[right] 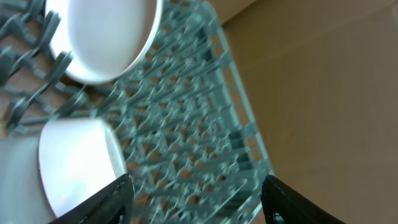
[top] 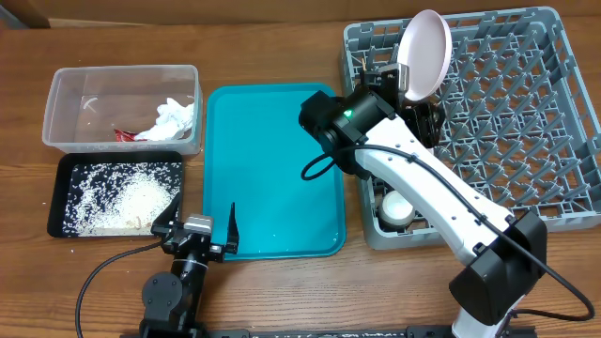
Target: Sort waste into correct bins and load items into the dishwasher
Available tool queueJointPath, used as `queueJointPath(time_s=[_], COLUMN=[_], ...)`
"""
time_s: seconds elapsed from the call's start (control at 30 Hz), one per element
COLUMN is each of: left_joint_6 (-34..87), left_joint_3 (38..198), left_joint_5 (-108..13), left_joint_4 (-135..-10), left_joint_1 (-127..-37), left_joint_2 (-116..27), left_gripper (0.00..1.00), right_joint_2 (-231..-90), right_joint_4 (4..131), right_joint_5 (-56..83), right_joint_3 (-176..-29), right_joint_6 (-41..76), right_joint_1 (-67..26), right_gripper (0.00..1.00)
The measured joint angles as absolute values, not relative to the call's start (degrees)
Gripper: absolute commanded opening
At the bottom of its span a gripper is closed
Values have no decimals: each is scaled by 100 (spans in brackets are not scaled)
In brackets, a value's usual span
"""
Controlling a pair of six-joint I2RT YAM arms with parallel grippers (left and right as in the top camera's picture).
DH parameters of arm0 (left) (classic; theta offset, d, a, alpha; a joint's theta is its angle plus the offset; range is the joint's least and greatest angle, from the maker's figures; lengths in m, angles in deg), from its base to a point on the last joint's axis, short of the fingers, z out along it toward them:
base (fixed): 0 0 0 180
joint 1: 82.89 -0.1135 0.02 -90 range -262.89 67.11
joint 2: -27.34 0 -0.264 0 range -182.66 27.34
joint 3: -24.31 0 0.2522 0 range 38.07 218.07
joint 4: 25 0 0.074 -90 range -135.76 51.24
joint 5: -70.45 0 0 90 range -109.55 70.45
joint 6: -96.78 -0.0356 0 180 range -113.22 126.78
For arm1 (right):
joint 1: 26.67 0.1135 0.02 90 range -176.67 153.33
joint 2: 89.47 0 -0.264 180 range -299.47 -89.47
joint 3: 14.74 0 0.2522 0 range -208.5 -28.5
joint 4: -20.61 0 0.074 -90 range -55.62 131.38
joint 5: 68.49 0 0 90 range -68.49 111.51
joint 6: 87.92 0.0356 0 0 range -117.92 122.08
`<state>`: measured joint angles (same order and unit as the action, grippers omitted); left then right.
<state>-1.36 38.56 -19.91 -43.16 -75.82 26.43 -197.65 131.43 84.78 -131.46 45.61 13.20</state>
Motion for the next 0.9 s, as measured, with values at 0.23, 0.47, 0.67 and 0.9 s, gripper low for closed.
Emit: queueJointPath(time_s=[0.23,0.47,0.67,0.9], left_joint_6=[-136,-136,-136,-136], left_joint_3=[3858,3856,3858,3856], left_joint_5=[-1991,-1991,-1991,-1991], left_joint_4=[-4316,-4316,-4316,-4316], left_joint_1=[-7582,-7582,-7582,-7582], left_joint_2=[2643,2643,2643,2643], left_gripper=[100,100,100,100], right_joint_2=[-19486,-17999,-17394,-17234], right_joint_4=[12651,11530,11819,11814], right_joint_5=[6893,4511,3416,3164], right_joint_3=[-13909,-14597,-14647,-14639], right_joint_6=[4508,3686,3361,2657], right_joint_1=[1760,2077,2059,1633], right_gripper=[87,100,100,100])
